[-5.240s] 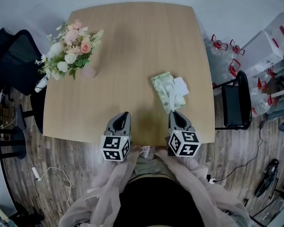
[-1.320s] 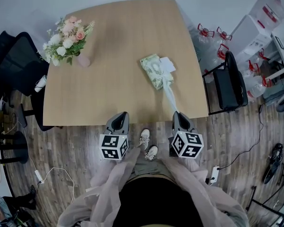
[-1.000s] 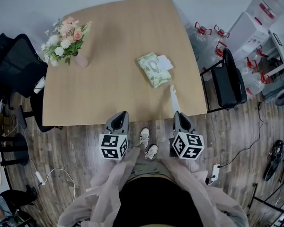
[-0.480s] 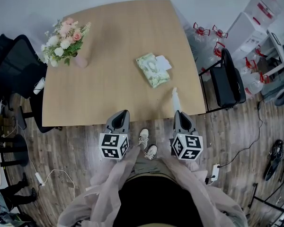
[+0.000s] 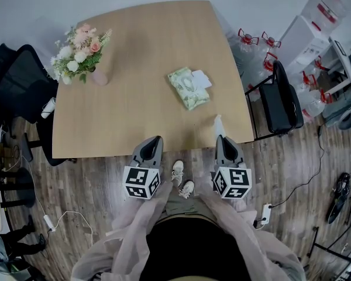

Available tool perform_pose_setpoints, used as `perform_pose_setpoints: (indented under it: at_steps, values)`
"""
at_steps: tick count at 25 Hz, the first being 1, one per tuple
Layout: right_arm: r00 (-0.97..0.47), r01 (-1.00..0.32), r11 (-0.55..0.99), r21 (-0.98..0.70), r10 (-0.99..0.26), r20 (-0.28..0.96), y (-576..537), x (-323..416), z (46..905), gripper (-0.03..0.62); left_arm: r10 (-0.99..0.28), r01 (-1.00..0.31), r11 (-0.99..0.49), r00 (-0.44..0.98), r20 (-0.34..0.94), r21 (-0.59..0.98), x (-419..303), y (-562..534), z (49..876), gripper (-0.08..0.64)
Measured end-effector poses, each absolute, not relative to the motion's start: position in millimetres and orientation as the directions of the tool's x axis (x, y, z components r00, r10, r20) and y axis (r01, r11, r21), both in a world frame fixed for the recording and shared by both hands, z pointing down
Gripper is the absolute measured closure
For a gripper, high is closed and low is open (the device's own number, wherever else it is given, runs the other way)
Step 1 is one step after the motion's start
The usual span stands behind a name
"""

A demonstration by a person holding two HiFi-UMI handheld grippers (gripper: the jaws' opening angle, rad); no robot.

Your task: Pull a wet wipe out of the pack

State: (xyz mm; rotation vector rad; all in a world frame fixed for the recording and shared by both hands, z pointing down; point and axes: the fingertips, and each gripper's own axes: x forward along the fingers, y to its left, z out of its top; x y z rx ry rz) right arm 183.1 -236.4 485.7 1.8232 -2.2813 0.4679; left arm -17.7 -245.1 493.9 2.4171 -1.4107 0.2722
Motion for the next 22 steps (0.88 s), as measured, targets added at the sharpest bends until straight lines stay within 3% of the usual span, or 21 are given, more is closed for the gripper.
perform_pose_setpoints:
  at_steps: [22]
  values:
    - [-0.249,-0.968,0.221,-0.122,-0.911,0.327,-240.7,173.8,481.9,0.583,-0.795,-0.857,-0.478,0.516,0.320,0.192,-14.8,-247.1,486.1,0.549]
